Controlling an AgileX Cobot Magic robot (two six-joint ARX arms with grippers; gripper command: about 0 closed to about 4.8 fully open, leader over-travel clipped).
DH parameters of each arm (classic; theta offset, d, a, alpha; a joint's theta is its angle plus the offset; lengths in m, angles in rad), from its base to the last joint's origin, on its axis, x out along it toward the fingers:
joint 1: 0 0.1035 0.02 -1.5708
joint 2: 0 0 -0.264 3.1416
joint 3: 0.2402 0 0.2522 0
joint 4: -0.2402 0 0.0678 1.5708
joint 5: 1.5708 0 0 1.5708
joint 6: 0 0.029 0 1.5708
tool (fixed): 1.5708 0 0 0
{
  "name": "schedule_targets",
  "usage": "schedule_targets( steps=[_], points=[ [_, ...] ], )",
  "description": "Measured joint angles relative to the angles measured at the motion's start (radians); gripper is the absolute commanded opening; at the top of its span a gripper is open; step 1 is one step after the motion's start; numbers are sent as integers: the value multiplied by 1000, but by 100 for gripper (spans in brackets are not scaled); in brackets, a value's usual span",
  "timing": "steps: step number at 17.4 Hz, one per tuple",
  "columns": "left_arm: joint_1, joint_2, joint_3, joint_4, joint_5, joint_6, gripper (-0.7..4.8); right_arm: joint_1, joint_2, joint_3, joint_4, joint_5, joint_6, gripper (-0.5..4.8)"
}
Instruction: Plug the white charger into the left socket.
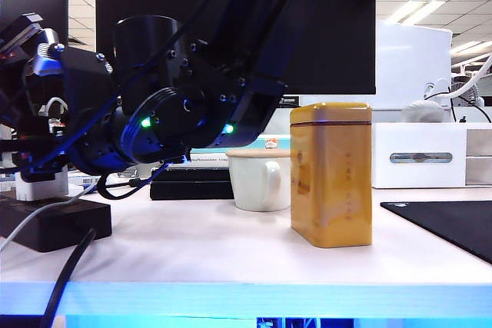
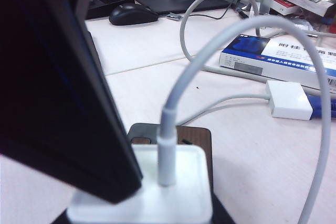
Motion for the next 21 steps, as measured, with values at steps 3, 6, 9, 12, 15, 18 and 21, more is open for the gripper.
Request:
schedule_targets(
  steps=[3,6,9,12,15,18,21],
  points=[
    [-6,2,-1,-26,5,6,-6,5,3,1,-6,6,-7,269],
    [-6,2,-1,-29,8,7,-6,6,3,0,-1,1,-6,279],
    [-5,0,0,-41,-5,7,-6,6,3,-2,10,3,-10,122],
    [-8,0,1,-37,-19,7,-6,6,3,-2,9,6,-18,43],
    [-8,-1,1,-37,-22,6,-6,6,3,-2,7,6,-19,44],
    [-11,-3,3,-40,-49,-6,-6,9,2,3,-10,9,-23,72],
    [-12,-3,4,-42,-68,-13,-6,10,1,8,-25,13,-25,223]
  ],
)
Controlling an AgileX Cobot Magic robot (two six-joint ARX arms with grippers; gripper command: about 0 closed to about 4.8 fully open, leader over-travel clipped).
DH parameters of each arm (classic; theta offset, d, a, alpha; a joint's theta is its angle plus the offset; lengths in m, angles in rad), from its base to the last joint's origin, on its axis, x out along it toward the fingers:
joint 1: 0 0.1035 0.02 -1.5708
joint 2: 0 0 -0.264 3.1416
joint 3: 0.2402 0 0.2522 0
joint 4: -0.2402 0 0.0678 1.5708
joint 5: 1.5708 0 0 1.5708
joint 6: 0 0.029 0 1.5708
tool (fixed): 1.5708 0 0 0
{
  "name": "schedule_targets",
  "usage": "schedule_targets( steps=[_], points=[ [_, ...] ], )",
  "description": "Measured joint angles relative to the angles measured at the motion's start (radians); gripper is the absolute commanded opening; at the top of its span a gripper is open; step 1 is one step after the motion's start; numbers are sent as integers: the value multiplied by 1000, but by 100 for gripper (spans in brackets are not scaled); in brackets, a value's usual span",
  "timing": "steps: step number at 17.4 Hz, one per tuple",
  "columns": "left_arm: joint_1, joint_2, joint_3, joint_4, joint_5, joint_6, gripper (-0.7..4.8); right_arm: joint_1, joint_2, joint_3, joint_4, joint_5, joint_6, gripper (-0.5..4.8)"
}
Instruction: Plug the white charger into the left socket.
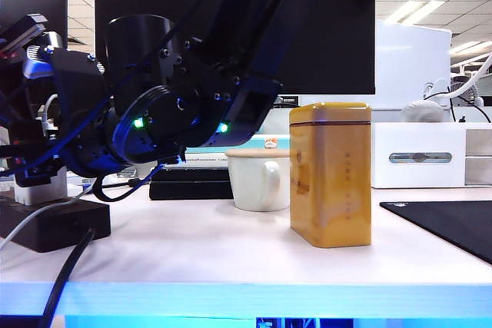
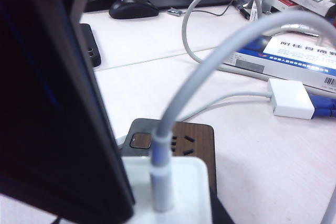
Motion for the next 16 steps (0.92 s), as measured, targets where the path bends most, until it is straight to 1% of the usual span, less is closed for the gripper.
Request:
schedule_targets(
  steps=[2,3,5,8,14,16],
  points=[
    [0,0,0,-1,-5,0,-6,0,-1,0,-5,2,2,225],
    [-1,-1,0,-1,-5,0,-6,0,-3,1,-9,1,2,235],
    [-1,0,0,-2,-6,-1,-6,0,-14,0,-31,2,2,288],
    [4,-4,3,-7,-28,-5,-6,-1,-49,-6,-77,-17,14,286],
    [4,-4,3,-8,-27,-12,-6,-5,-65,-8,-107,-39,13,283],
    [5,-4,3,-8,-27,-19,-6,-15,-80,-10,-146,-68,-2,284]
  ],
)
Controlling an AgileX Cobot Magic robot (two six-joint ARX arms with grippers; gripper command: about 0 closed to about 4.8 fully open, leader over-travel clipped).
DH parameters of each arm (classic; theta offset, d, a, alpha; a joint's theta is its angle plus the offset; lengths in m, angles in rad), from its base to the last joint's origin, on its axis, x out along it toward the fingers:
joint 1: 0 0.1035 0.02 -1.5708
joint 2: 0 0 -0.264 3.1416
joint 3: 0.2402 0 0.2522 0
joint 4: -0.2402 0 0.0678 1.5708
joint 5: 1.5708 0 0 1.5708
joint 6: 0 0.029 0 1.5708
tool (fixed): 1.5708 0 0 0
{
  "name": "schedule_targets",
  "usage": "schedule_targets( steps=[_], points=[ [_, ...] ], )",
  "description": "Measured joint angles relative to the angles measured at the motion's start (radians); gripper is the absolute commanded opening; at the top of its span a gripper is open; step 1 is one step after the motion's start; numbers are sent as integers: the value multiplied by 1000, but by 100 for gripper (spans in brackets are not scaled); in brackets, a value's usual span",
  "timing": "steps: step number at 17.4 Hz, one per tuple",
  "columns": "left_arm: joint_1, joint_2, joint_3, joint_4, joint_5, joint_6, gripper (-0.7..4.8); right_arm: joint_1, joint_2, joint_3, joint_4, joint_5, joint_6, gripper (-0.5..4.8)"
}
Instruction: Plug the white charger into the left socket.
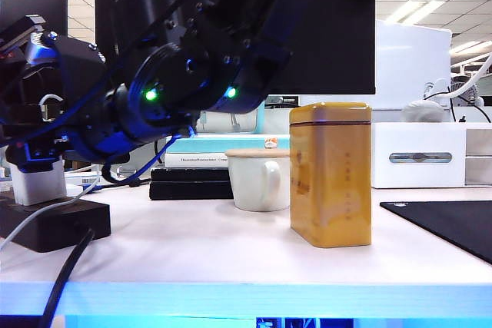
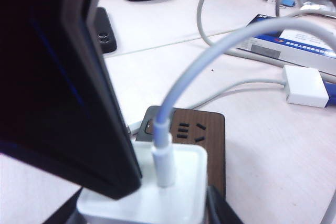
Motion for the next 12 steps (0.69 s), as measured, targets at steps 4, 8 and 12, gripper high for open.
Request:
schedule_targets(
  steps=[4,8,12],
  points=[
    [0,0,0,1,1,-2,-6,-17,-13,0,-32,-26,-21,284],
    [2,2,0,1,14,-2,-6,-27,-35,-5,-54,-43,-61,284],
    [2,2,0,3,14,-2,-6,-40,-37,-4,-55,-59,-85,284]
  ],
)
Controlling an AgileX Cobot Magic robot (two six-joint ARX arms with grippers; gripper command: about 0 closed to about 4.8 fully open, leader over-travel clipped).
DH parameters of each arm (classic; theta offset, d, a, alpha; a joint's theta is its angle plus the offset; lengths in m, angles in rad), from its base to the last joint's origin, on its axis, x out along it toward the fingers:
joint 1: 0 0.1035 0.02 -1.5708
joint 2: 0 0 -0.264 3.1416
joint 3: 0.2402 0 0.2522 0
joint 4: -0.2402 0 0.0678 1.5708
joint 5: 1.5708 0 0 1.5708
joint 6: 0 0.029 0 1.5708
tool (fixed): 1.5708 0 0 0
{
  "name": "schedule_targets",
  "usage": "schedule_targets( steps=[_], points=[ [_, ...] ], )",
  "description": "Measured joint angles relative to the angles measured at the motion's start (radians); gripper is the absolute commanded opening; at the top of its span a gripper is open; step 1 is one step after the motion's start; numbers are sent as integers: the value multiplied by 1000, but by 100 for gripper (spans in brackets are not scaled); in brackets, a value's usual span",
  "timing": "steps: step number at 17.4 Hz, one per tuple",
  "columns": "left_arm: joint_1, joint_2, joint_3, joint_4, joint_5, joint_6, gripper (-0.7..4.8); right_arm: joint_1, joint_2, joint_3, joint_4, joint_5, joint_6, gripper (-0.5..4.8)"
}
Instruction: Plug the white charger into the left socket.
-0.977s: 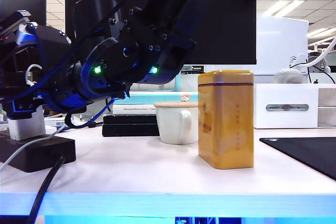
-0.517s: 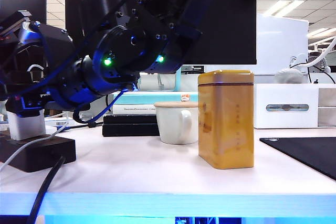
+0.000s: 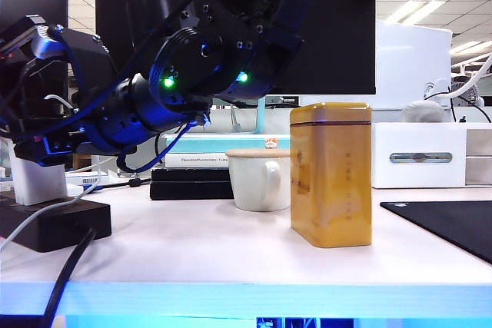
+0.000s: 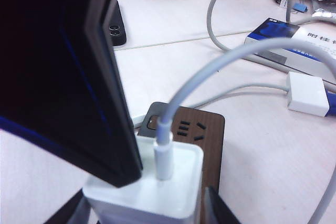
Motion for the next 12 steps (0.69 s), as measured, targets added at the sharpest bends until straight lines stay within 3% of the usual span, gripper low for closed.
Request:
schedule_targets(
  steps=[8,10,11,12],
  points=[
    [0,2,0,13,-7,0,-6,-60,-45,10,32,-5,-7,267],
    [-1,1,0,13,-7,0,-6,-54,-41,8,19,-10,-7,144],
    [-1,1,0,13,-7,0,-6,-50,-40,7,18,-15,-7,24],
    [-1,1,0,14,-7,0,-6,-50,-41,8,20,-29,-7,-5]
  ],
)
